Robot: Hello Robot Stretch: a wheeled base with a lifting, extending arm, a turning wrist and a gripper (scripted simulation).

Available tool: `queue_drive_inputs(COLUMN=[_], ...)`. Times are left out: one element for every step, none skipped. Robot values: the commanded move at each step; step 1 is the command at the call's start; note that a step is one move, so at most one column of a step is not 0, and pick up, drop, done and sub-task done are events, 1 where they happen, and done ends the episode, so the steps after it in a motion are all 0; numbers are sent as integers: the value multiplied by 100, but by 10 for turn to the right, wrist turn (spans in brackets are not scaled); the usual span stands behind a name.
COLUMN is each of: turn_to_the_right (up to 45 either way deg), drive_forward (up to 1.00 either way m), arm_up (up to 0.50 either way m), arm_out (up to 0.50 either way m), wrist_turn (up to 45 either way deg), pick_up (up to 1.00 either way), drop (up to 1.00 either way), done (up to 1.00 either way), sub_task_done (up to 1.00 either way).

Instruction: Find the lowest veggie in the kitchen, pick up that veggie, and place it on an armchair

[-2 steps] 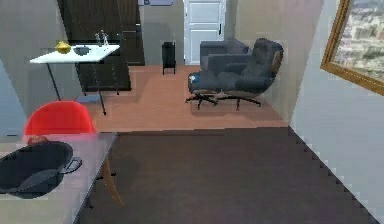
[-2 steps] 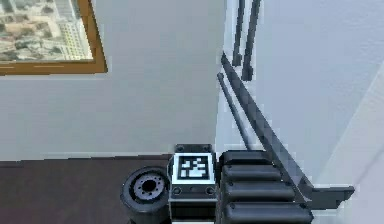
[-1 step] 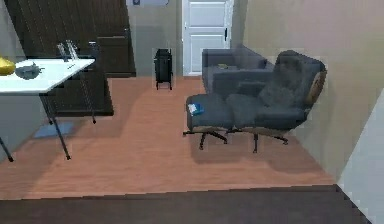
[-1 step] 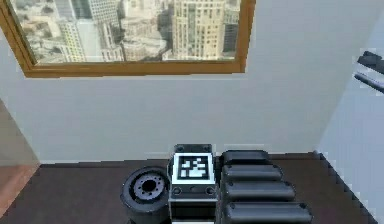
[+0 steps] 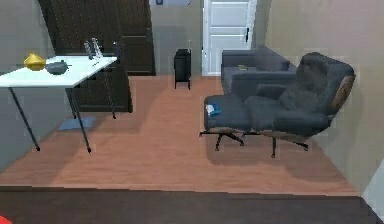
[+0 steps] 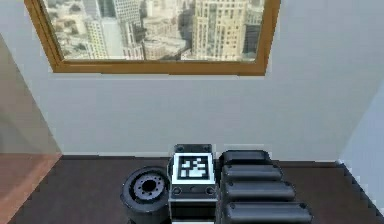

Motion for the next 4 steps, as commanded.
queue_drive_inputs(turn_to_the_right=[-30,60,0,-300], drive_forward=[0,0,40,0], arm_up=[0,0,0,0], arm_out=[0,0,0,0], wrist_turn=[0,0,0,0], pick_up=[0,0,0,0], drop=[0,0,0,0], done=[0,0,0,0], sub_task_done=[0,0,0,0])
